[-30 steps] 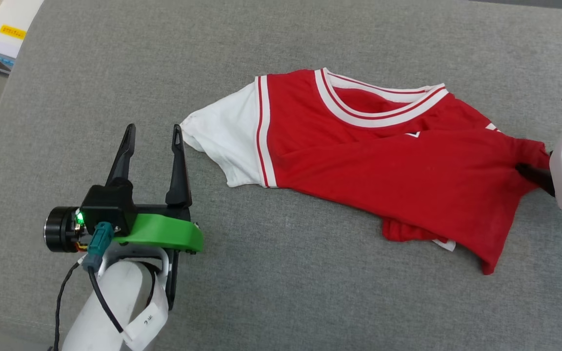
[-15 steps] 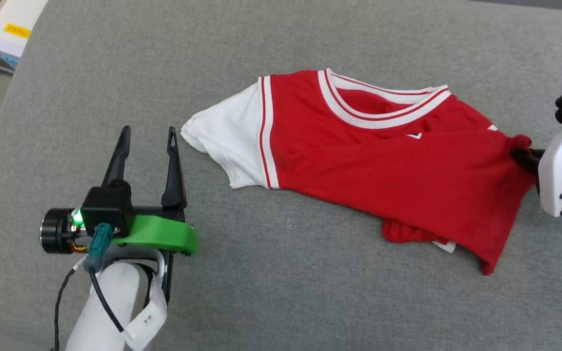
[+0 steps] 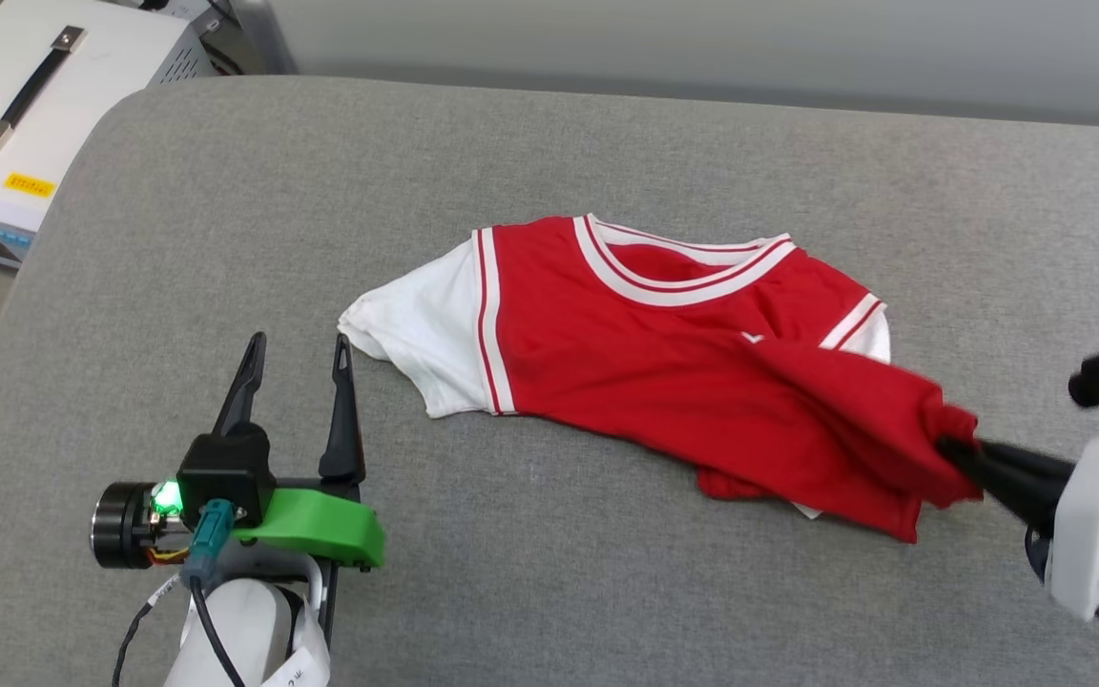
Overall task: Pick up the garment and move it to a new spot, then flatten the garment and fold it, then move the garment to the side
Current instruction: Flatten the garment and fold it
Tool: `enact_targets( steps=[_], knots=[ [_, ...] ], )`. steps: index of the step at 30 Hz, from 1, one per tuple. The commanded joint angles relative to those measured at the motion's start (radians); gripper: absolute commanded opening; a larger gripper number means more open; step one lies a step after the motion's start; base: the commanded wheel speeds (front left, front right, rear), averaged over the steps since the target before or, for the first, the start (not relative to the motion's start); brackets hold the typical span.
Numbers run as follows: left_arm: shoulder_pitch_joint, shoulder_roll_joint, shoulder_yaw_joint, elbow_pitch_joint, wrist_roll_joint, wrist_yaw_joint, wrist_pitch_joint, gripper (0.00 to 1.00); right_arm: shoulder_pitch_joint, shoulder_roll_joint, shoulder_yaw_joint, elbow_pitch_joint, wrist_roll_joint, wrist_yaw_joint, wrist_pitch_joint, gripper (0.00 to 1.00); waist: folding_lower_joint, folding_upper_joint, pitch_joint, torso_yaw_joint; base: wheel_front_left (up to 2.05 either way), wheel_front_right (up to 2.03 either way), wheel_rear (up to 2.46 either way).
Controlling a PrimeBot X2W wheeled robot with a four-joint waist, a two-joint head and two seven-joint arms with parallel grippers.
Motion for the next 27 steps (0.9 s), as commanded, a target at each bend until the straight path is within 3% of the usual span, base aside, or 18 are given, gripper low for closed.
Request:
enact_targets(
  steps=[1,5,9,15,16,17,18,27],
  knots=[
    [0.022,-0.004,0.007,0.003,0.012,-0.006,-0.006,1.0,0.062,0.006,-0.014,-0.015,-0.005,-0.001,-0.01,0.0,0.0,0.0,-0.032,-0.025,0.0,0.0,0.0],
    [0.039,-0.005,0.02,0.005,0.022,-0.014,-0.006,1.0,0.226,0.053,-0.043,-0.018,-0.04,-0.001,-0.015,0.0,0.0,0.0,-0.037,-0.032,0.0,0.0,0.0],
    [0.052,-0.016,0.024,0.002,0.035,-0.016,-0.006,1.0,0.338,0.127,-0.058,0.055,-0.075,-0.001,-0.017,0.0,0.0,0.0,-0.03,-0.032,0.0,0.0,0.0],
    [0.046,-0.02,0.034,0.016,0.046,-0.029,-0.006,1.0,0.374,0.205,-0.06,0.151,-0.124,-0.001,-0.041,0.0,0.0,0.0,-0.019,-0.032,0.0,0.0,0.0],
    [0.046,-0.019,0.038,0.019,0.047,-0.031,-0.006,1.0,0.368,0.214,-0.073,0.151,-0.128,-0.001,-0.057,0.16,0.0,0.0,-0.022,-0.035,0.0,0.0,0.0],
    [0.048,-0.019,0.041,0.021,0.048,-0.032,-0.006,1.0,0.363,0.217,-0.085,0.147,-0.136,-0.001,-0.072,0.42,0.0,0.0,-0.026,-0.038,0.0,0.0,0.0],
    [0.051,-0.02,0.044,0.022,0.051,-0.031,-0.006,1.0,0.358,0.22,-0.105,0.136,-0.144,-0.001,-0.093,1.0,0.0,0.0,-0.032,-0.041,0.0,0.0,0.0],
    [0.071,-0.026,0.059,0.017,0.065,-0.035,-0.006,1.0,0.342,0.195,-0.334,-0.081,-0.195,-0.001,-0.168,1.0,0.0,0.0,-0.059,-0.05,0.0,0.0,0.0]
  ],
)
